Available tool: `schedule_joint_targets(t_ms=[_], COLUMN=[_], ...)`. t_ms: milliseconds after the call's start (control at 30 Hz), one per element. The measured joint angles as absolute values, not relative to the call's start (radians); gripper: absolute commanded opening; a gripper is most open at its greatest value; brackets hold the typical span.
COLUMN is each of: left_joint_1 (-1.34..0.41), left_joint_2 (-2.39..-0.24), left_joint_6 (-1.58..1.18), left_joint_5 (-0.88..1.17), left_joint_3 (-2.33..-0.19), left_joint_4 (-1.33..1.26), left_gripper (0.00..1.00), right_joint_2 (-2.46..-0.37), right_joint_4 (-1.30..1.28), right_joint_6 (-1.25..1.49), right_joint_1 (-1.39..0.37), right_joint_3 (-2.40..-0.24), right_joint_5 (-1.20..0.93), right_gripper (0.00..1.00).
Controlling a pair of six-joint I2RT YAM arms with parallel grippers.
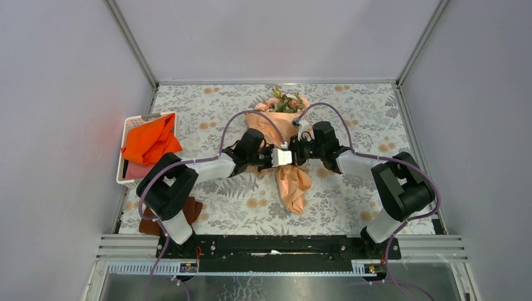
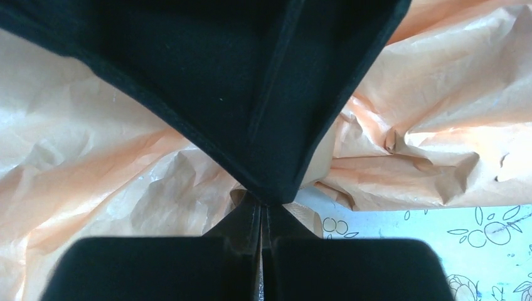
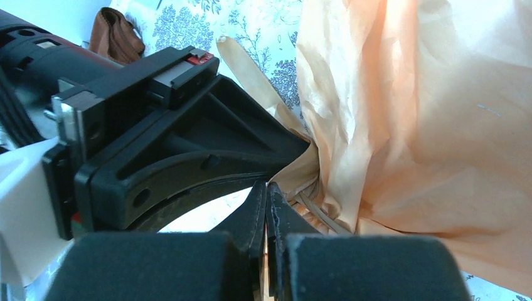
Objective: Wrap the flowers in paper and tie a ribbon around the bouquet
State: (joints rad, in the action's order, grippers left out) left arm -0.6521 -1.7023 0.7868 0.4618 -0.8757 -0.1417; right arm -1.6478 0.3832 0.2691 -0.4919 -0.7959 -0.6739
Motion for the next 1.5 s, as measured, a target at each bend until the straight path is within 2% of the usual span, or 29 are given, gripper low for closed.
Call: schedule_joint_targets(t_ms=[67,100,200,233,333,367,400,500,600,1167,1500], left_joint_1=[-0.652,-0.652,-0.652,-0.652,-0.651,-0.649,-0.648,-0.647,-0.647,-0.647,-0.647], left_joint_2=[-1.708,-1.713,-1.724,-1.728,-1.737,-1.739,-1.739,-1.739,-1.739,-1.739,-1.739], left_joint_6=[0.787,0.787,0.787,0.787,0.788,0.788,0.788,0.788,0.788,0.792,0.792], left_joint_5=[0.460,0.459,0.451,0.445,0.438,0.437,0.437,0.437,0.437,0.437,0.437], left_joint_3=[-0.876,-0.877,-0.881,-0.881,-0.881,-0.881,-0.881,-0.881,-0.881,-0.875,-0.872], left_joint_4=[-0.142,-0.143,-0.150,-0.151,-0.153,-0.153,-0.154,-0.160,-0.167,-0.183,-0.189], left_gripper=[0.00,0.00,0.00,0.00,0.00,0.00,0.00,0.00,0.00,0.00,0.00], right_joint_2=[-1.648,-1.648,-1.649,-1.649,-1.639,-1.631,-1.621,-1.615,-1.633,-1.813,-1.872], right_joint_4=[0.406,0.415,0.421,0.418,0.392,0.376,0.358,0.274,0.236,0.079,0.012], right_joint_6=[0.288,0.297,0.319,0.322,0.320,0.319,0.313,0.274,0.255,0.146,0.110], right_joint_1=[-0.487,-0.484,-0.473,-0.464,-0.430,-0.408,-0.386,-0.341,-0.340,-0.439,-0.439], right_joint_3=[-0.786,-0.783,-0.779,-0.779,-0.781,-0.782,-0.786,-0.847,-0.920,-1.042,-1.089], right_joint_5=[-0.684,-0.695,-0.721,-0.735,-0.765,-0.770,-0.771,-0.750,-0.739,-0.675,-0.687], right_gripper=[0.01,0.07,0.35,0.41,0.46,0.45,0.40,0.16,0.09,0.04,0.08])
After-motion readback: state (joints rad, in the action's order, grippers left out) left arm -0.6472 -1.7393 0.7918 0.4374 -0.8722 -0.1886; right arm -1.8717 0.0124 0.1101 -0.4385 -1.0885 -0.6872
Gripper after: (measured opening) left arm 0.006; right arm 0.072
